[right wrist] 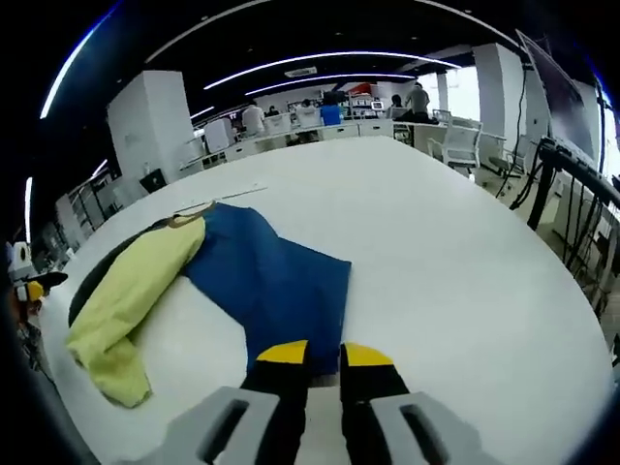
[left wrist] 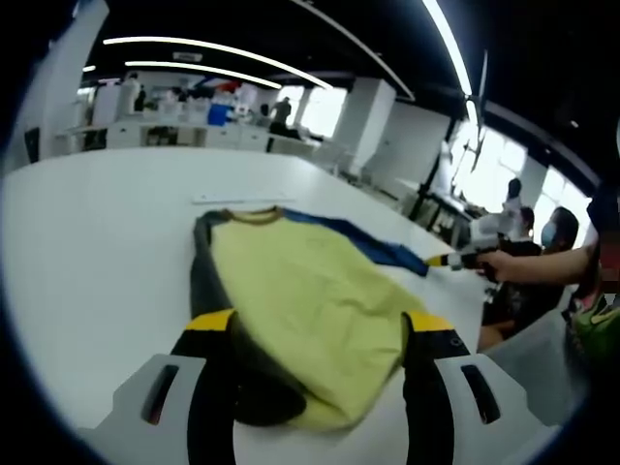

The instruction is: Fold the garment on the visible template until the final outline fits inside the template.

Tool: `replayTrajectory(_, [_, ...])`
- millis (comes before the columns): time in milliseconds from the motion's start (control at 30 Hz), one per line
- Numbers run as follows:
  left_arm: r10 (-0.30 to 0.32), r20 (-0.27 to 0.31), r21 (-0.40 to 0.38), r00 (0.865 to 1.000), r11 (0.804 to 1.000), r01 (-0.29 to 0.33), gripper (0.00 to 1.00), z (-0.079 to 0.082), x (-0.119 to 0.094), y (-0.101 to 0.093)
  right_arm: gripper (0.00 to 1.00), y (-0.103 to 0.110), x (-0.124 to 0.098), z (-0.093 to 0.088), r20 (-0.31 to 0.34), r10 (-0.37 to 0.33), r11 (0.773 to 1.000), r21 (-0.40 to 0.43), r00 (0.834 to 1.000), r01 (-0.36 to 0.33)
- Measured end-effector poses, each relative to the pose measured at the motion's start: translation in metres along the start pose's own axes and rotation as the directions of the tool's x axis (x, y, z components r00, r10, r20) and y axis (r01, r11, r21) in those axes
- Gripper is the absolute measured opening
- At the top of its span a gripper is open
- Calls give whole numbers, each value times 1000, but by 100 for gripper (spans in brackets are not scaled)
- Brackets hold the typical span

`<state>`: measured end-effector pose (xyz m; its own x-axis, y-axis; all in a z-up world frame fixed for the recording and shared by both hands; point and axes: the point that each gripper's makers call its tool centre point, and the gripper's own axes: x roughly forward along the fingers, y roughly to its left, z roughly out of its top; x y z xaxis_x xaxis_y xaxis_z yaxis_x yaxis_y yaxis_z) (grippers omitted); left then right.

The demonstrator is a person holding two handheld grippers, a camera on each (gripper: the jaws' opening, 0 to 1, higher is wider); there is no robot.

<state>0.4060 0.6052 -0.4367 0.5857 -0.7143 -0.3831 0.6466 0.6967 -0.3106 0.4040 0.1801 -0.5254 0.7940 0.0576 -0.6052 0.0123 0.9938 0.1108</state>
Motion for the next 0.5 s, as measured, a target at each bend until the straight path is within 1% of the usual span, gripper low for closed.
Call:
replayTrajectory(67, [1,1,0,1000,1000,-1,65,0,0,-1,14,0,3,6,9,13,999,-32,1000,-13])
replayTrajectory(133, [2,2,-1,1000,1000,-2,65,0,0,-1,14,7,3,13,11,34,993,-110,999,-32])
replayTrajectory(167, [2,3,-2,1000,1000,-2,65,0,0,-1,14,10,3,13,4,39,991,-132,999,-38])
replayTrajectory(233, [2,3,-2,1000,1000,-2,65,0,0,0,14,19,4,17,-4,64,981,-184,998,-63])
replayTrajectory(300, [1,4,-2,1000,1000,-1,65,0,0,0,14,28,8,21,-15,77,967,-244,997,-78])
replayTrajectory(400, [3,7,-4,1000,1000,-3,65,0,0,-3,14,41,13,24,-27,99,951,-291,995,-103])
replayTrajectory(433, [3,8,-6,1000,1000,-3,65,0,0,-3,14,49,15,22,-49,115,943,-310,992,-125])
replayTrajectory(500, [3,8,-9,1000,1000,-3,65,0,-1,-3,14,54,18,23,-53,122,938,-322,991,-132])
